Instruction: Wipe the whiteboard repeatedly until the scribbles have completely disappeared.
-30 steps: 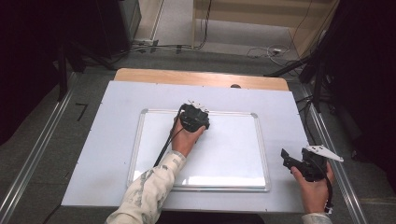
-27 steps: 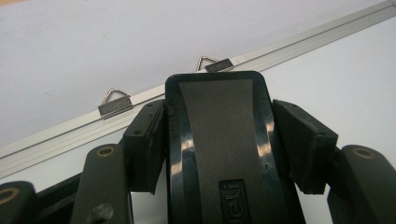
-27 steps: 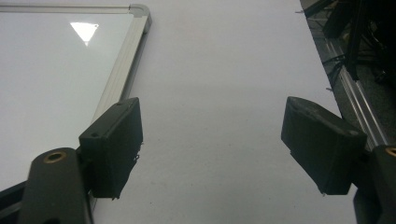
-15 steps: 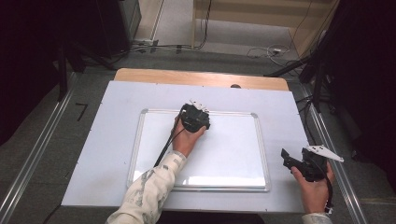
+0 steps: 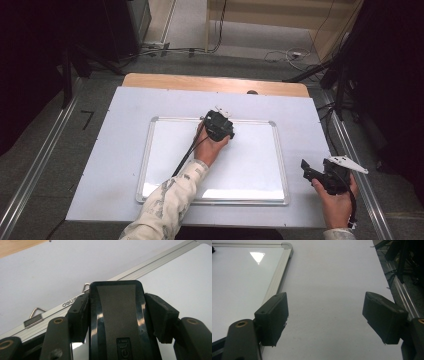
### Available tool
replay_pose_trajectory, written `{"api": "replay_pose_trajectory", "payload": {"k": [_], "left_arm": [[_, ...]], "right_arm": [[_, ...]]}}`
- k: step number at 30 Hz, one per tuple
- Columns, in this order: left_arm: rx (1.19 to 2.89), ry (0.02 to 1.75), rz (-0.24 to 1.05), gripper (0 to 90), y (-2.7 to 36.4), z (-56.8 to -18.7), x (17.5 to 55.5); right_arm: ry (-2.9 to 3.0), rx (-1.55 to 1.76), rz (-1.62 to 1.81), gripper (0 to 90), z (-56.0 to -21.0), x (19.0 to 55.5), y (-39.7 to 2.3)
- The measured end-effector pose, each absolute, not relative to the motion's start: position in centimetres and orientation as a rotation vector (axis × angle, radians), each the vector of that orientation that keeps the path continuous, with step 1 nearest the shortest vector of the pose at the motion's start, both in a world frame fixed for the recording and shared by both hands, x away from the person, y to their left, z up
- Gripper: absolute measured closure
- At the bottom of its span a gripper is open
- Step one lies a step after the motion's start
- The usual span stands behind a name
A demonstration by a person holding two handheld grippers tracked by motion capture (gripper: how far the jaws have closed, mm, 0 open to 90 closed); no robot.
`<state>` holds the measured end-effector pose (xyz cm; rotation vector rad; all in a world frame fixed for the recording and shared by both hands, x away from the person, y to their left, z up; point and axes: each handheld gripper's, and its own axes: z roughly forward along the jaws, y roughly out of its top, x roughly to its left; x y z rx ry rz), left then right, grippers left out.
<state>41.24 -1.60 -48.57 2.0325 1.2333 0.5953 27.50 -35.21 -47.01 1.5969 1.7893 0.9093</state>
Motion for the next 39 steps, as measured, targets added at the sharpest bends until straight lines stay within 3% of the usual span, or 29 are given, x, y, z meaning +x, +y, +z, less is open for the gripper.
{"api": "replay_pose_trajectory", "payload": {"k": [14,39], "left_arm": [[2.015,1.246,0.577,40.5,-0.6,-48.7,41.0],[1.964,1.341,0.601,40.3,5.6,-48.8,40.1]], "right_arm": [[1.788,1.599,0.904,19.3,-47.1,27.5,-35.4],[1.798,1.593,0.891,19.3,-47.2,27.6,-35.0]]}}
